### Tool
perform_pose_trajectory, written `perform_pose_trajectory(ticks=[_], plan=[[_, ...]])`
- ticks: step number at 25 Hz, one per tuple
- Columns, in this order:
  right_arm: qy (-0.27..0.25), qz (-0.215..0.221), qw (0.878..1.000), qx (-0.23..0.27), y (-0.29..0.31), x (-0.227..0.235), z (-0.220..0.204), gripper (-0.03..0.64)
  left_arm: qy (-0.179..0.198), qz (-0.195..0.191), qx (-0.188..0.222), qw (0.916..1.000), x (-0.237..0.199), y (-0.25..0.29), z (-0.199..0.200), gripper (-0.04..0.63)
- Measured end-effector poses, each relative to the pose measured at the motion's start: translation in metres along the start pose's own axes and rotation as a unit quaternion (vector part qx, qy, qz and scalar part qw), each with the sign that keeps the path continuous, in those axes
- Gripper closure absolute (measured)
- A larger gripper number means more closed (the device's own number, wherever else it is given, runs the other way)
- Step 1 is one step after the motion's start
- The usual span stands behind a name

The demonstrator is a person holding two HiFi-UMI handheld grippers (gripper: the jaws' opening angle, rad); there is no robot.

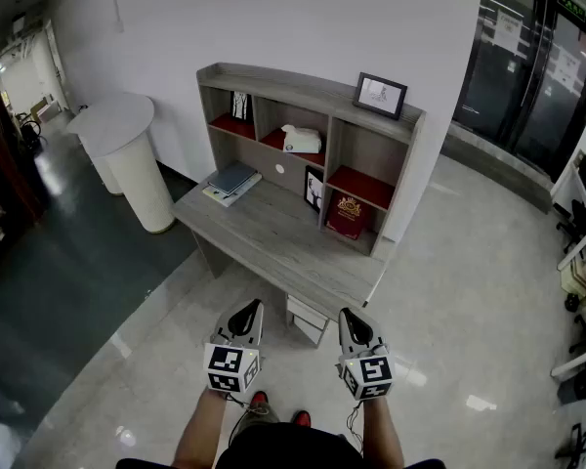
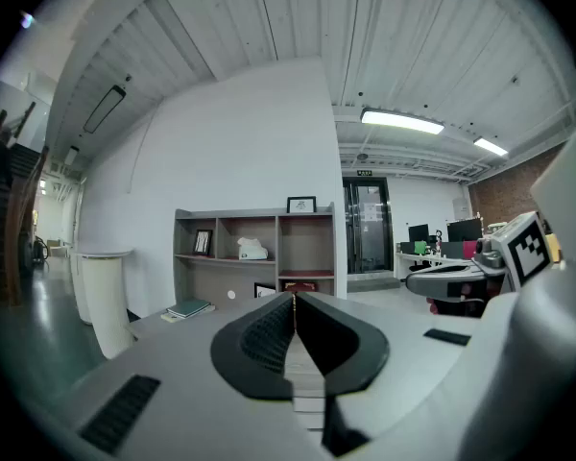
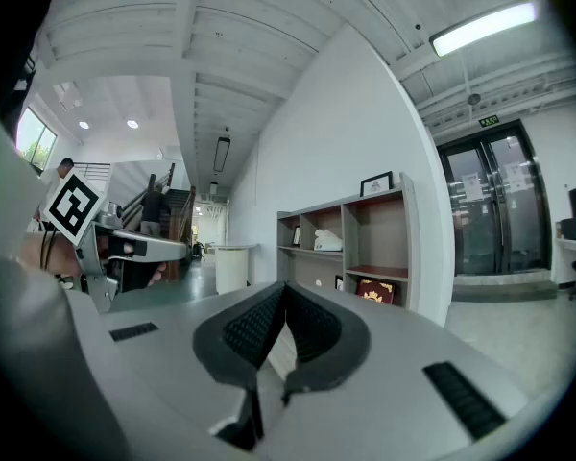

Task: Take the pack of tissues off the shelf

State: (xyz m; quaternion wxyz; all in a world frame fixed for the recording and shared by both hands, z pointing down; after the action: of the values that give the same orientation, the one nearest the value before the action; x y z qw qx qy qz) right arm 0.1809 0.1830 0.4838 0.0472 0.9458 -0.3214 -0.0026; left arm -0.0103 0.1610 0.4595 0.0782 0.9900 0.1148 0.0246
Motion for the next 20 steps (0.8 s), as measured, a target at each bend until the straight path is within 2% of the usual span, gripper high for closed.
perform_pose_trajectory(ticks=[8,20], plan=[[0.005,0.01,1.0,-0.001,-0.002,-0.005,-0.004,0.589,-0.002,0.005,-0.005,1.0,0.004,-0.005,-0.005,0.583],[0.037,0.05,0.998,-0.007,0.015,-0.011,-0.016,0.588,-0.001,0.028,-0.02,0.9994,-0.007,-0.012,-0.016,0.583]])
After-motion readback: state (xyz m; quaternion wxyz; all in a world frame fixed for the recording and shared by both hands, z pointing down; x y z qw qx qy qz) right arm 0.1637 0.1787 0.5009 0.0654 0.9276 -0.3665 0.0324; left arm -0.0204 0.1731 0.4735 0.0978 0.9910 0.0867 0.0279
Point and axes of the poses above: the fingertips, and each gripper's own axes: y forward along the fingers, x to its right, z out of its top, the point moved 1 cm from there along -y, backward along the fingers, and after that the axes turned 15 degrees about z, right-handed, at the moved point
